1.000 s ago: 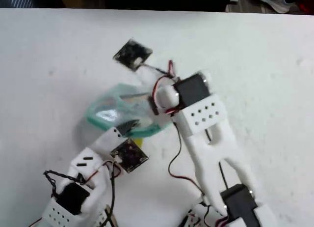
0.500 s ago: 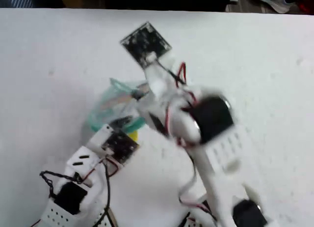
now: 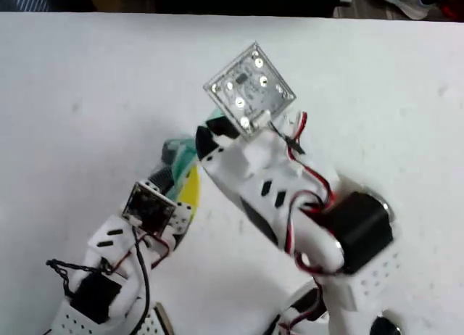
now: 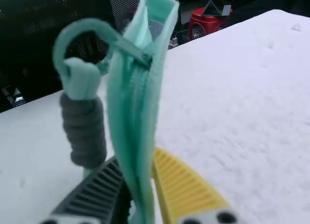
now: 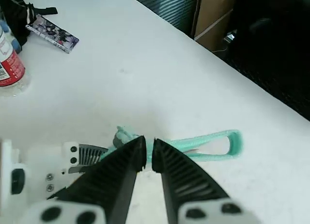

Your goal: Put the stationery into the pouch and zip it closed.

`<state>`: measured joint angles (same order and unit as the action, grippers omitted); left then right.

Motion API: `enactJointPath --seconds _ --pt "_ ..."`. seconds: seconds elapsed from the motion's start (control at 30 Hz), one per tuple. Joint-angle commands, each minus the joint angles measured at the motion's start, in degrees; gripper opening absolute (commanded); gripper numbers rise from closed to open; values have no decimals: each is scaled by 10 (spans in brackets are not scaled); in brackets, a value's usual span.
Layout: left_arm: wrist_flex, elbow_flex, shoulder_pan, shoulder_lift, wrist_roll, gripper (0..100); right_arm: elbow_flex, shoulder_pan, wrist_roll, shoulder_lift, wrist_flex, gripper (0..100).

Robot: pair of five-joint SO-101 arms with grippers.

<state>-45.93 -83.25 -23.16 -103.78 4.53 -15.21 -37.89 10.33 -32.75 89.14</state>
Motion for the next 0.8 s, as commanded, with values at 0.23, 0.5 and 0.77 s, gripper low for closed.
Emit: enactJointPath --seconds 0.23,0.5,0.77 --pt "17 11 4 -7 4 22 -18 -25 55 18 -29 84" --pt "19 -8 4 -7 39 22 -103 -97 134 145 65 245" --pt "18 -8 7 -7 40 22 -131 -106 199 187 97 194"
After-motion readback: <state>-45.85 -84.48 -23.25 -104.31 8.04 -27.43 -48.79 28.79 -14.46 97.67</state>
